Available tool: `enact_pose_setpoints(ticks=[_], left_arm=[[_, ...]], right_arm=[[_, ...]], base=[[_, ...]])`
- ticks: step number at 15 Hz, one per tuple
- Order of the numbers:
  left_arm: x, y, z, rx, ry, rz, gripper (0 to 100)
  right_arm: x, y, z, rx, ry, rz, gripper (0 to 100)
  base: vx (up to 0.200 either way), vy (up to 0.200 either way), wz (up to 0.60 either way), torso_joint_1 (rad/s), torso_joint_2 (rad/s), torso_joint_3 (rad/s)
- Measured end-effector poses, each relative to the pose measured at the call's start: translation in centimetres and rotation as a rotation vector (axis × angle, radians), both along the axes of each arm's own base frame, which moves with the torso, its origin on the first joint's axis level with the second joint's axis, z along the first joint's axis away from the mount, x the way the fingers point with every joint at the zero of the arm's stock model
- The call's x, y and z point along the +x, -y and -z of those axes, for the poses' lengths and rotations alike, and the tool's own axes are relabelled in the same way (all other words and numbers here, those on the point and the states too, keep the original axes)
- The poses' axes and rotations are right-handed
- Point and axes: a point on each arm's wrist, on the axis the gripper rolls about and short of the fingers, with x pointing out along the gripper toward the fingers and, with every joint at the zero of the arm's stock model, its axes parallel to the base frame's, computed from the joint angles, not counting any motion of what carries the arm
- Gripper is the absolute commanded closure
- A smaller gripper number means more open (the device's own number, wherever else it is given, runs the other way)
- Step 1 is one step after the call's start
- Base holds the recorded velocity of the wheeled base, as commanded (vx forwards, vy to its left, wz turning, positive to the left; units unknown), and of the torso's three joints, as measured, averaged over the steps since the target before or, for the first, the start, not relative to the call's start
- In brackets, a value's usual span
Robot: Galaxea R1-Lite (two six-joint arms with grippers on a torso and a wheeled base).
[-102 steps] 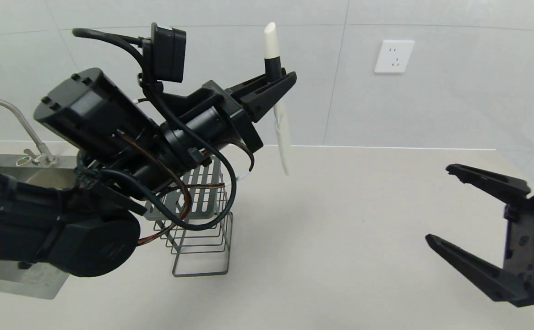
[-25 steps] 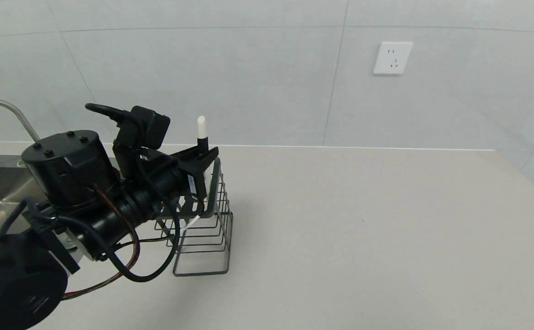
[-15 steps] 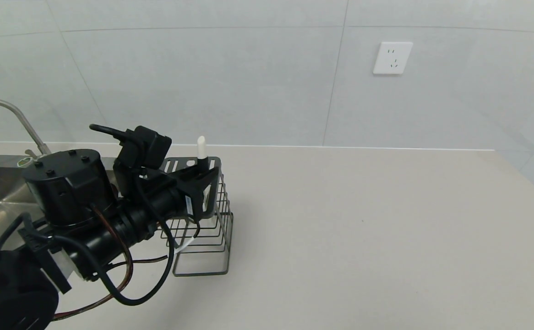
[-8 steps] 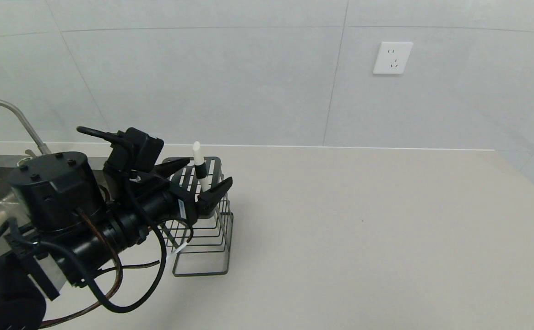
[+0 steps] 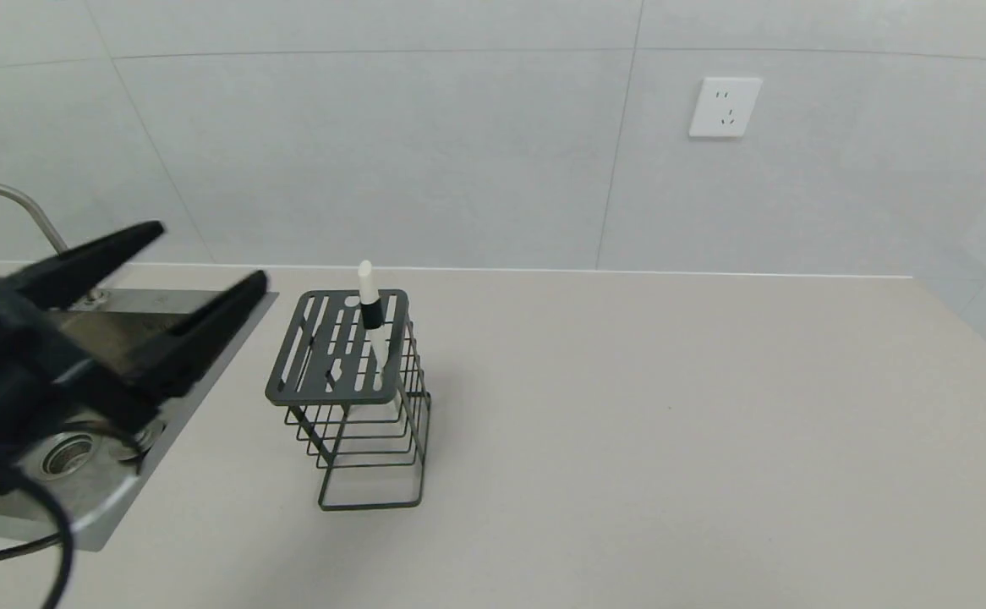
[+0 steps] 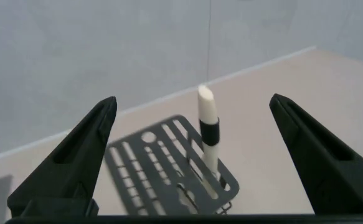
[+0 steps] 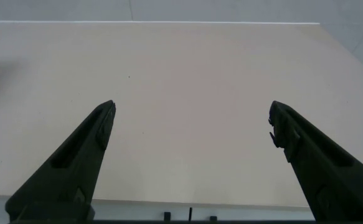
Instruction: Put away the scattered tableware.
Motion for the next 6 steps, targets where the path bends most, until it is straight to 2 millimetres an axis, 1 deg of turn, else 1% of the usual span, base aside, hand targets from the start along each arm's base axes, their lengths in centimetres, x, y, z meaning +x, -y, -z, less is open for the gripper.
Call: enact_pose_setpoints(ticks=[1, 2, 3, 5, 6], left_arm=[[-2.5, -1.6, -0.2, -0.017, 0.064, -0.033, 0], [-5.2, -2.9, 0.1, -0.030, 0.116, -0.068, 0], [-7.4, -3.8, 1.0, -0.035, 0.137, -0.095, 0], [-12.0, -5.1, 3.7, -0.049, 0.171, -0.155, 0], [-13.2, -5.4, 5.1, -0.054, 0.157, -0.189, 0]], right_arm=[[0.0, 0.0, 0.0, 0.000, 0.000, 0.000, 0], [0.0, 0.0, 0.0, 0.000, 0.000, 0.000, 0], [0.0, 0.0, 0.0, 0.000, 0.000, 0.000, 0], [0.0, 0.0, 0.0, 0.001, 0.000, 0.000, 0], [0.0, 0.0, 0.0, 0.001, 0.000, 0.000, 0]], base=[[0.000, 0.000, 0.00, 0.000, 0.00, 0.000], [0.000, 0.000, 0.00, 0.000, 0.00, 0.000], [0.000, 0.000, 0.00, 0.000, 0.00, 0.000], [0.000, 0.000, 0.00, 0.000, 0.00, 0.000], [0.000, 0.000, 0.00, 0.000, 0.00, 0.000]])
